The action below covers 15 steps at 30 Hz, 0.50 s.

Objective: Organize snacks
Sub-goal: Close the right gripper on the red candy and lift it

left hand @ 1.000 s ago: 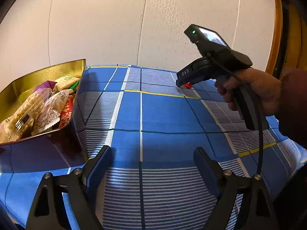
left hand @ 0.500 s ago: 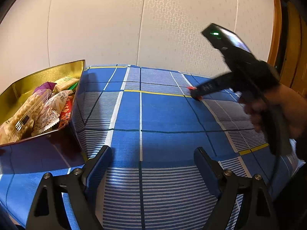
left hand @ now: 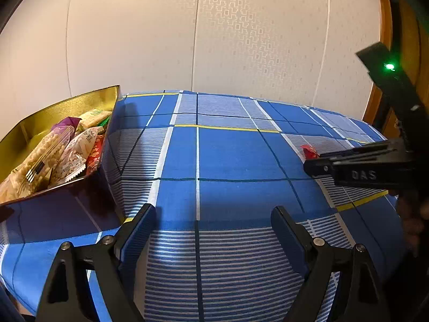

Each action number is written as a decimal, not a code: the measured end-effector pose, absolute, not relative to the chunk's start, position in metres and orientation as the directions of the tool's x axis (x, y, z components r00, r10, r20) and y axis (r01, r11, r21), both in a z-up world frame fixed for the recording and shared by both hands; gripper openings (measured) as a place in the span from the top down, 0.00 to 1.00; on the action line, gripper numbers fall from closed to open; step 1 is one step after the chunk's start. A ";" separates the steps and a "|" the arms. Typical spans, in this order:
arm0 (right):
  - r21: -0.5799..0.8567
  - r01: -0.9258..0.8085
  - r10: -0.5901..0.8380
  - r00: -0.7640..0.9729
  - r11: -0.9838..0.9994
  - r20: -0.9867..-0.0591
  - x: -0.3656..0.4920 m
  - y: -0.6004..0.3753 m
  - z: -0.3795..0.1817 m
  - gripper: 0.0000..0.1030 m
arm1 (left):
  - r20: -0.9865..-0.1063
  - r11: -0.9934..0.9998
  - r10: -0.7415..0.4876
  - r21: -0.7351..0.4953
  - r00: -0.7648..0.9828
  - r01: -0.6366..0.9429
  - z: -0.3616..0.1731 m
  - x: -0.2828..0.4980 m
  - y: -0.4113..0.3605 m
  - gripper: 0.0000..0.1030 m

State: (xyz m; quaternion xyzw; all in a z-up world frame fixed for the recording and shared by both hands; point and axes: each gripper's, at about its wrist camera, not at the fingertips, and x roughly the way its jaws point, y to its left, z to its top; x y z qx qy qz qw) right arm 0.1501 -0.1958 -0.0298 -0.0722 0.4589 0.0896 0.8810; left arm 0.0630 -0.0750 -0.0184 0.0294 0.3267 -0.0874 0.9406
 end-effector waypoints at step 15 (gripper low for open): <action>0.118 -0.147 0.183 0.594 0.982 -0.784 0.137 -0.219 -0.025 0.64 | -0.622 0.982 -0.131 0.028 0.772 0.189 -0.020 0.061 -0.078 0.14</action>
